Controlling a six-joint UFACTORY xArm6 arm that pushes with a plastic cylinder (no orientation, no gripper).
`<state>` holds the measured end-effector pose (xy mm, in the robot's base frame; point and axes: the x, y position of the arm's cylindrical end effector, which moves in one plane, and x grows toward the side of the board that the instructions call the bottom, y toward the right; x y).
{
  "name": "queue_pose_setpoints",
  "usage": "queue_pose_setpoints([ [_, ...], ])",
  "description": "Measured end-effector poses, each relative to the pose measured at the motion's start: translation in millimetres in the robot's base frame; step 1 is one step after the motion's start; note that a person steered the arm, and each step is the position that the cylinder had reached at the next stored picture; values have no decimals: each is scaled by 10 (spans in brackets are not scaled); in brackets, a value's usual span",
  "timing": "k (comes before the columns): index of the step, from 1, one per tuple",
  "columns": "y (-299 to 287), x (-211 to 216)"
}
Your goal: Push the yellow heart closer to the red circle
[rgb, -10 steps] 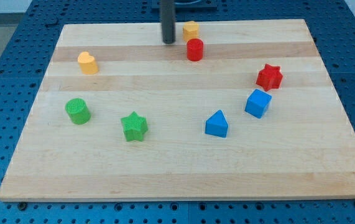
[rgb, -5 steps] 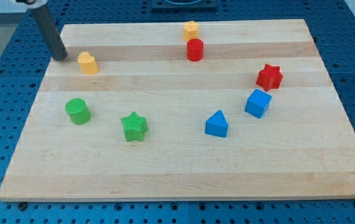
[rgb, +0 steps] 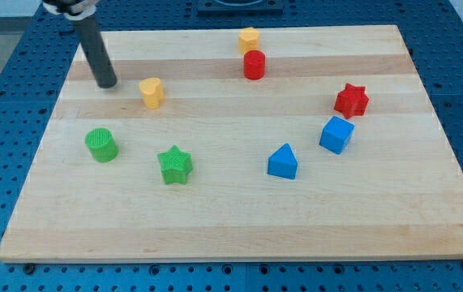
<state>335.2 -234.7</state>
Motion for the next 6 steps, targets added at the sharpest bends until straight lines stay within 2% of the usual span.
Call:
queue_pose_setpoints([
  [1,98,362],
  [4,1514,462],
  [5,1285,461],
  [6,815,480],
])
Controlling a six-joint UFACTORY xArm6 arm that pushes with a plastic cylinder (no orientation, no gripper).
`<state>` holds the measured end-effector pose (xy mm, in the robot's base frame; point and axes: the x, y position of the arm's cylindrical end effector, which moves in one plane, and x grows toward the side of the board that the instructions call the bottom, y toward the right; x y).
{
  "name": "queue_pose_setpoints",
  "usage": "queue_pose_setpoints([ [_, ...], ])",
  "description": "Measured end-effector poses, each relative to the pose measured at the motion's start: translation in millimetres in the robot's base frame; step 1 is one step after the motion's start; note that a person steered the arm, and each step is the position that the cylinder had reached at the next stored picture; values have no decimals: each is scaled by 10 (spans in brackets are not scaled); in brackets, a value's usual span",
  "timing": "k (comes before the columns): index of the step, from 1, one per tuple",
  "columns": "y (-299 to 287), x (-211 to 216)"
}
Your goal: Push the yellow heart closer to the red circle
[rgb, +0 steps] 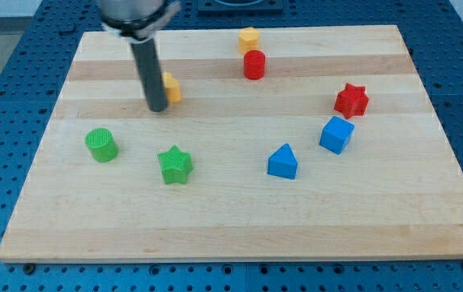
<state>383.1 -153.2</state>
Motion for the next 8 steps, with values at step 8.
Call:
queue_pose_setpoints([
  [8,172,-480],
])
